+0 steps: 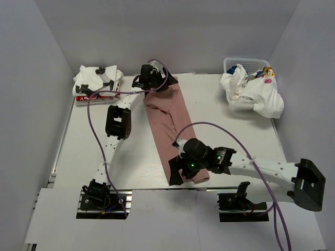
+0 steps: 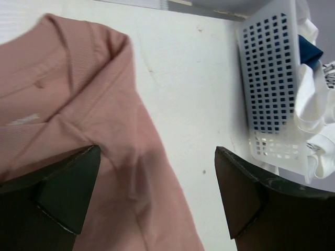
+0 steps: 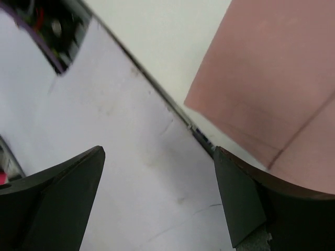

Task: Fold and stack the t-shirts

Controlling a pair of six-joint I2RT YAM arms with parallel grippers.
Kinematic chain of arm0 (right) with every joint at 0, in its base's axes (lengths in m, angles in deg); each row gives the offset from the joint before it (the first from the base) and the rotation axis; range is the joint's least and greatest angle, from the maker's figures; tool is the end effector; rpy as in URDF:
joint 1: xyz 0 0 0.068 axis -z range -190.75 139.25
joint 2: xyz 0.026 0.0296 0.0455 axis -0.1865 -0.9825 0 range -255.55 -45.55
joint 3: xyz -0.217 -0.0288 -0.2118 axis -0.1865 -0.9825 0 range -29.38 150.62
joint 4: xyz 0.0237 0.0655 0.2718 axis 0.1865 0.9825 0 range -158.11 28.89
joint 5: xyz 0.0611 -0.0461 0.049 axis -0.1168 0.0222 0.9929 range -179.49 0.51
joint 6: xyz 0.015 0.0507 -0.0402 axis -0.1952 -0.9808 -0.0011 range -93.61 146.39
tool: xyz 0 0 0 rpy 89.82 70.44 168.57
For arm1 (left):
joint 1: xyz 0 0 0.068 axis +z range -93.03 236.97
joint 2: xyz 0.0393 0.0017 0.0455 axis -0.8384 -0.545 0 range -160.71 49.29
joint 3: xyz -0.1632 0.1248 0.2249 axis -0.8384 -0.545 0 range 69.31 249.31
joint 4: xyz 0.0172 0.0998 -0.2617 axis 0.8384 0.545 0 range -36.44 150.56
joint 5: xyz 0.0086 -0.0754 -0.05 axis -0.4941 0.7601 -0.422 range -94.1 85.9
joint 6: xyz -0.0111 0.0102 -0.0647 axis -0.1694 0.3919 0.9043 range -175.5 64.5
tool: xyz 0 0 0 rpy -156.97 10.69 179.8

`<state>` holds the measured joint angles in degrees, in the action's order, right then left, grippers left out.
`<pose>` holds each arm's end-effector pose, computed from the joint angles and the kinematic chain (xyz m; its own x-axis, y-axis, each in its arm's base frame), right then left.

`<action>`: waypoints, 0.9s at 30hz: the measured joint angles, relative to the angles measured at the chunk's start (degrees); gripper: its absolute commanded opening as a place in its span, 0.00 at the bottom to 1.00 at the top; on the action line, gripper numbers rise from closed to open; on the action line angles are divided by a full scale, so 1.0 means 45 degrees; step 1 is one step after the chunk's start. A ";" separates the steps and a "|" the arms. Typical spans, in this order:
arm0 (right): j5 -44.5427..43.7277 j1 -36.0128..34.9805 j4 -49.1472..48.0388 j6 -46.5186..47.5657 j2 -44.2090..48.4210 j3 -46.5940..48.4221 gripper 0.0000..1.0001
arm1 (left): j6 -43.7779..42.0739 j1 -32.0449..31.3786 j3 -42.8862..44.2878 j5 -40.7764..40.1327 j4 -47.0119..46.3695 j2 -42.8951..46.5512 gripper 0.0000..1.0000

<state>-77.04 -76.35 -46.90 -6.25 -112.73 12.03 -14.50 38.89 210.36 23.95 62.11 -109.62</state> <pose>0.0952 0.2374 0.2340 -0.7666 -0.4153 -0.4897 -0.6372 0.5859 0.5007 0.6346 -0.2332 0.1425 -0.7616 -0.3603 -0.5387 0.2315 0.6251 -0.7454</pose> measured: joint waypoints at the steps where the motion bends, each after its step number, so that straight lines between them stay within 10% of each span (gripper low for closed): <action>1: -0.0461 0.0019 0.0000 -0.0151 0.0374 0.0078 0.90 | 0.0005 -0.0078 0.0000 0.0015 0.0000 0.0053 1.00; 9: -0.4779 0.0816 0.1350 -0.2555 0.1758 0.0325 0.90 | -0.1175 -0.0583 -0.2924 0.0996 0.1219 0.4221 1.00; 20: -0.7101 0.3327 0.4381 -0.4639 0.4405 -0.0204 0.90 | -0.2914 -0.3755 -1.8243 -0.0777 0.0714 2.0371 1.00; 27: -0.5863 0.4770 0.4663 -0.3886 0.2943 -0.0447 0.90 | -0.1749 -0.6785 -2.0779 -0.2531 0.3376 1.9108 1.00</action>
<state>-103.42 -54.89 -25.92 -23.74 -99.49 10.01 -22.37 8.35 116.86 12.56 77.30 -23.64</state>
